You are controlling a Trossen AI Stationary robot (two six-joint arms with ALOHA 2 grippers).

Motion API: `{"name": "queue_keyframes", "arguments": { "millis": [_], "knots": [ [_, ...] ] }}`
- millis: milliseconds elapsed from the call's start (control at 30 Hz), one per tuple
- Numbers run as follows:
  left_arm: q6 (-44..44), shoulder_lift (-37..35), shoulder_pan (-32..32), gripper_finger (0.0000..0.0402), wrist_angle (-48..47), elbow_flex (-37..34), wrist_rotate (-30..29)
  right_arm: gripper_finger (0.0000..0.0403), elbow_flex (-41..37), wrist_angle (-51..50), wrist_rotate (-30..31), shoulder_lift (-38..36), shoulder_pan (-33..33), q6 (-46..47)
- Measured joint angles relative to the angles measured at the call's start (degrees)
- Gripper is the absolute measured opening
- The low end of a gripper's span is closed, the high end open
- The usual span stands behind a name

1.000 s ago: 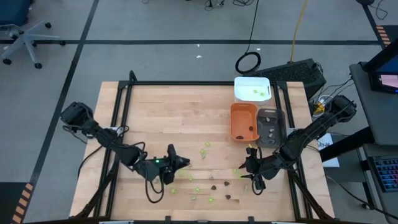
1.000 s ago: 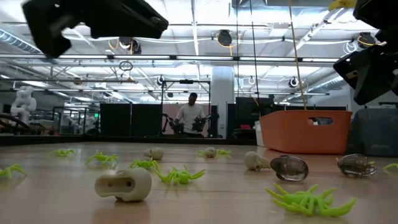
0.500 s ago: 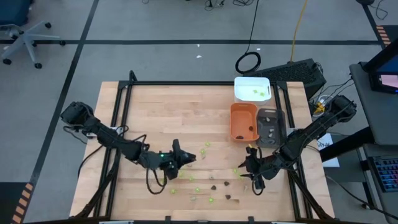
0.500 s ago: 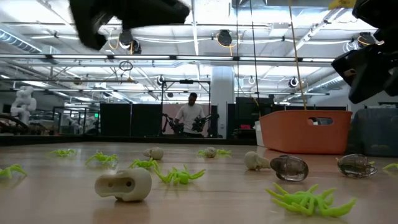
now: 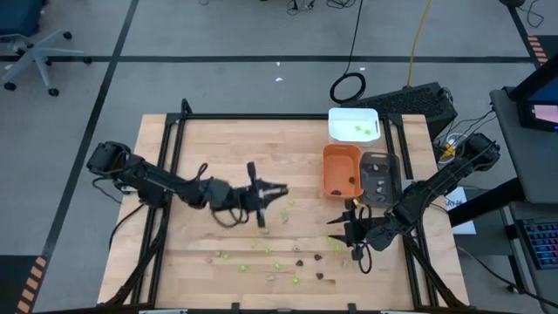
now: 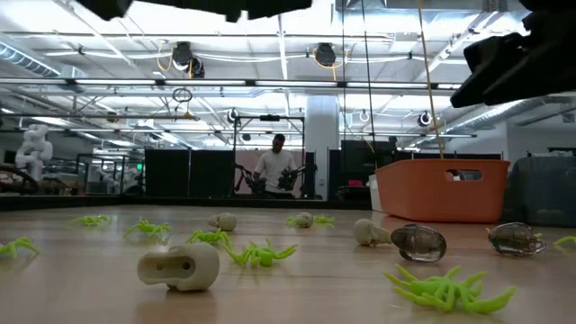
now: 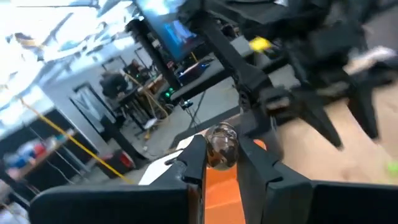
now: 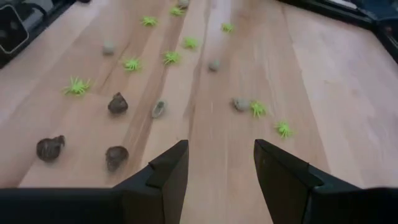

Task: Sort Halloween decoration
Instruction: Put the black skull toy into the orange bin

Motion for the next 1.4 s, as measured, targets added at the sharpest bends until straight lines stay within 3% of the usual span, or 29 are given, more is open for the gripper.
{"name": "queue_keyframes", "arguments": {
  "millis": [300, 567, 767, 1167, 1267, 1400],
  "knots": [
    [-10.8, 7.8, 11.2, 0.005, -8.8, 13.4, 11.9, 0.0166, 0.0, -1.1, -0.1, 0.0, 3.9, 2.2],
    [-19.9, 20.1, 16.4, 0.005, -18.6, 28.4, 15.7, 0.0166, -1.7, -1.3, 1.7, 0.0, 9.8, 7.4],
    [-23.9, 28.8, 17.6, 0.005, -22.7, 35.9, 19.6, 0.0166, -2.2, -1.3, 4.8, 0.1, 12.8, 10.3],
    [-23.9, 40.3, 17.6, 0.0058, -22.6, 40.7, 17.0, 0.0166, -2.2, -0.9, 4.9, 0.1, 14.0, 12.5],
    [-23.9, 42.0, 17.6, 0.0087, -20.1, 40.7, 15.5, 0.0166, -2.2, -0.9, 4.9, 0.1, 14.0, 12.8],
    [-26.8, 42.7, 17.6, 0.0157, -19.7, 40.7, 13.0, 0.0166, -2.2, -0.7, 5.1, 0.1, 14.0, 13.4]
  ]
}}
